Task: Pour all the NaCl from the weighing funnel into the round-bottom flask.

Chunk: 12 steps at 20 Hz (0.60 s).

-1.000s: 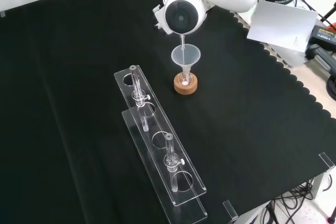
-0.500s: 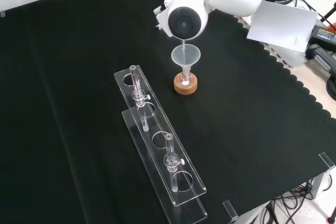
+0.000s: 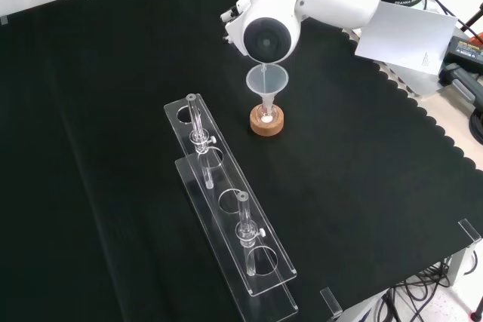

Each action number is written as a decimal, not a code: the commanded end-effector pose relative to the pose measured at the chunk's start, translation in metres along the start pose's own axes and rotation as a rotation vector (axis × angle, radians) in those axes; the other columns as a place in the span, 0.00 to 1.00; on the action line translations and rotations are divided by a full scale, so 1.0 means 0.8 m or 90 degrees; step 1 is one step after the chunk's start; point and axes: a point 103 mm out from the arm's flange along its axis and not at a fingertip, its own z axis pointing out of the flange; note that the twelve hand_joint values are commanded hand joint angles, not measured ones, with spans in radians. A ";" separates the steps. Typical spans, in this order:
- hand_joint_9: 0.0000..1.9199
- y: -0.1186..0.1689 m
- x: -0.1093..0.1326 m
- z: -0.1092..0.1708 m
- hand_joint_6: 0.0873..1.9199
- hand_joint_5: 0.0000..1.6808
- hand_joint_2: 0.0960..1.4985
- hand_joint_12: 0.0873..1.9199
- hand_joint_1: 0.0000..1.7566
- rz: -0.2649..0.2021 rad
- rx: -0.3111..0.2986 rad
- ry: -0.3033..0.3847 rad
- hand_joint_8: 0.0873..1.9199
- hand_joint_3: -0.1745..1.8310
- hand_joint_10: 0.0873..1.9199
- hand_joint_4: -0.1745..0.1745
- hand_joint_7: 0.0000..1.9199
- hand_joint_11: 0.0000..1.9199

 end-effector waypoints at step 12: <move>0.45 0.000 0.002 -0.012 0.34 0.74 0.42 0.52 0.64 0.009 0.006 -0.034 0.32 0.40 0.15 1.00 0.28 0.41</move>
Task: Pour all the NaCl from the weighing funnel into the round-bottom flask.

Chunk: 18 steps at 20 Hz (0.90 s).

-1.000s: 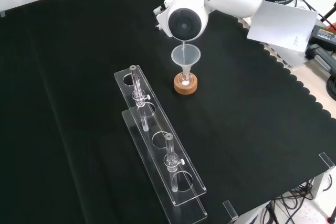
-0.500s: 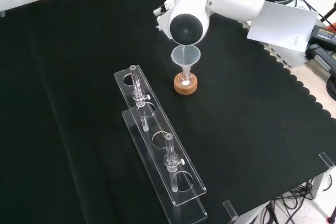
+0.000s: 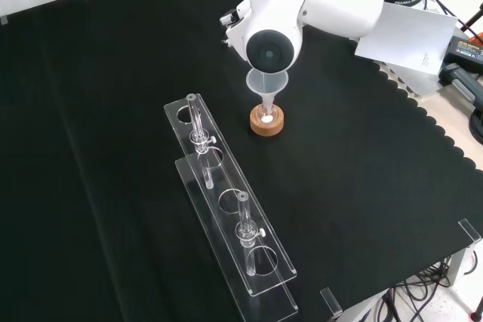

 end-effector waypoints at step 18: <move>0.45 -0.005 0.006 -0.014 0.34 0.74 0.42 0.52 0.64 0.009 0.002 -0.047 0.32 0.40 0.15 1.00 0.27 0.41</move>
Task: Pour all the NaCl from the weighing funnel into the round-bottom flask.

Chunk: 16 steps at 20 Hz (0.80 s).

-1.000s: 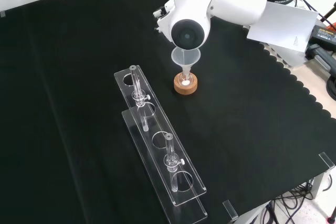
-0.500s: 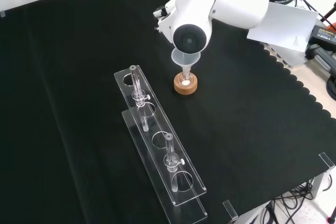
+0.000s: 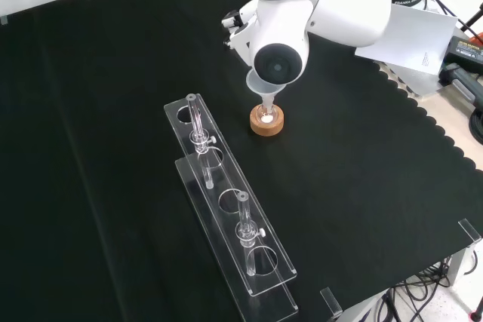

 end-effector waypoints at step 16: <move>0.45 -0.003 0.005 -0.010 0.34 0.74 0.42 0.52 0.64 0.012 0.006 -0.054 0.32 0.40 0.15 1.00 0.27 0.41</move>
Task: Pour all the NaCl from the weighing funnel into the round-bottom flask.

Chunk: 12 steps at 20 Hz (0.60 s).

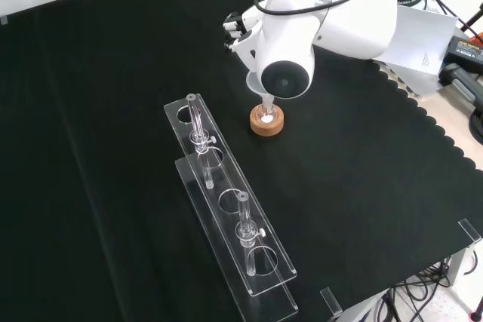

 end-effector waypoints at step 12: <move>0.45 -0.002 -0.001 -0.007 0.34 0.74 0.42 0.52 0.64 0.010 0.002 -0.027 0.32 0.40 0.15 1.00 0.27 0.41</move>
